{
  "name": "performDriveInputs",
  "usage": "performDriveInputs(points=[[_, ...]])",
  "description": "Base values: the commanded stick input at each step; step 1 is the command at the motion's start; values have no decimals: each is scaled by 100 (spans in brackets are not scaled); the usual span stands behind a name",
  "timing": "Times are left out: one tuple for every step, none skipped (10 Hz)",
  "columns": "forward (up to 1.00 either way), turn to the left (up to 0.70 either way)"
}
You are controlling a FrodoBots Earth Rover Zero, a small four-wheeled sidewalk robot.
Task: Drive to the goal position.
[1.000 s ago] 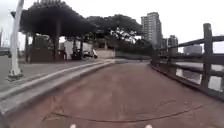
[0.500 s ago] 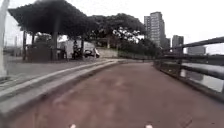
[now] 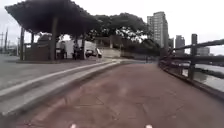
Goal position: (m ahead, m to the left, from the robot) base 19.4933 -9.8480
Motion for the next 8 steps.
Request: performDriveInputs(points=[[82, 0], [0, 0], [0, 0], [0, 0], [0, 0], [0, 0], [0, 0], [0, 0]])
